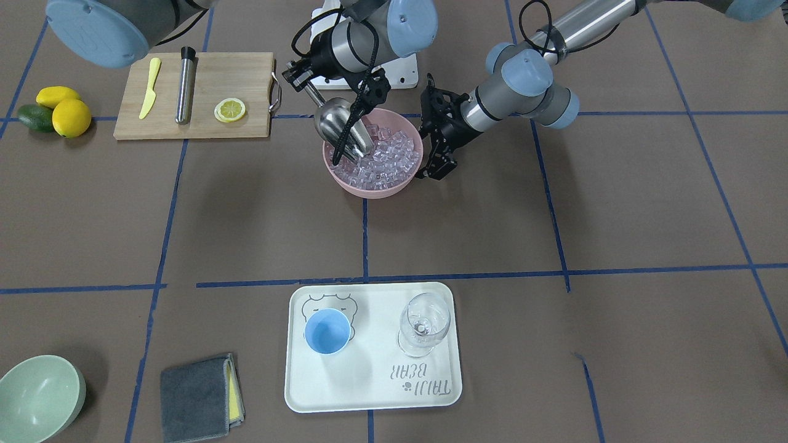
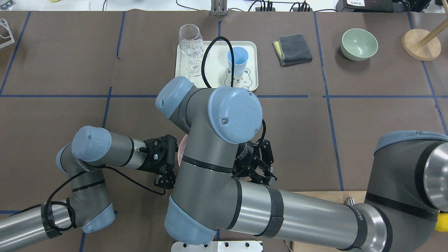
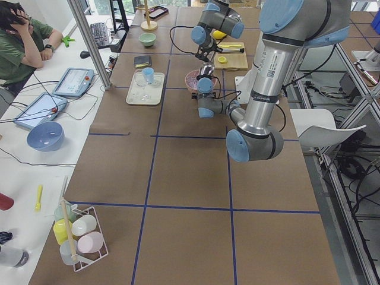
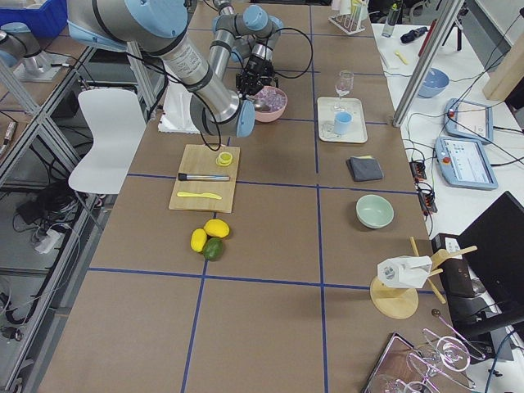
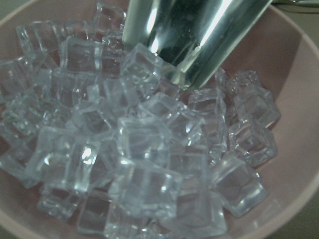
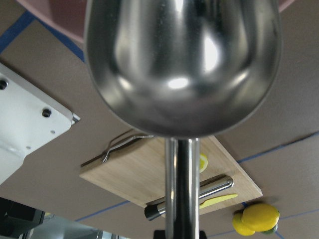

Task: Put ice in cup with scoop
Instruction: 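Dip the scoop into the ice bowl and scoop up ice cubes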

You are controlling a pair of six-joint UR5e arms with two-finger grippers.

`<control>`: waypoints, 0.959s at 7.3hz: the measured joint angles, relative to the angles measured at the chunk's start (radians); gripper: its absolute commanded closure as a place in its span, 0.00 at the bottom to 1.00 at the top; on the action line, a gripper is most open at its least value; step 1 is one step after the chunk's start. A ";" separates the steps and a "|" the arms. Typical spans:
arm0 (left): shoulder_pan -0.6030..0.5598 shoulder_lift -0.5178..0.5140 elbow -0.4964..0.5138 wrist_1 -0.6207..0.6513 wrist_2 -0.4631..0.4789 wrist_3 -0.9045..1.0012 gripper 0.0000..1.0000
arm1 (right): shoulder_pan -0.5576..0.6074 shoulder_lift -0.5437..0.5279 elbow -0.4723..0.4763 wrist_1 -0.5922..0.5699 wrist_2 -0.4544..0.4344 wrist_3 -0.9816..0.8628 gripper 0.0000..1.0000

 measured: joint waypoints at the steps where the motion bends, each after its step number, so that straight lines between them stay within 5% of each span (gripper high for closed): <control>1: 0.000 0.000 0.000 0.000 0.001 0.000 0.00 | 0.000 -0.026 0.002 0.054 0.000 0.008 1.00; 4: 0.000 -0.001 0.000 0.000 0.001 0.001 0.00 | 0.000 -0.086 0.016 0.163 0.000 0.025 1.00; 7: -0.001 -0.001 0.000 0.000 0.001 0.002 0.00 | 0.000 -0.194 0.134 0.256 0.000 0.054 1.00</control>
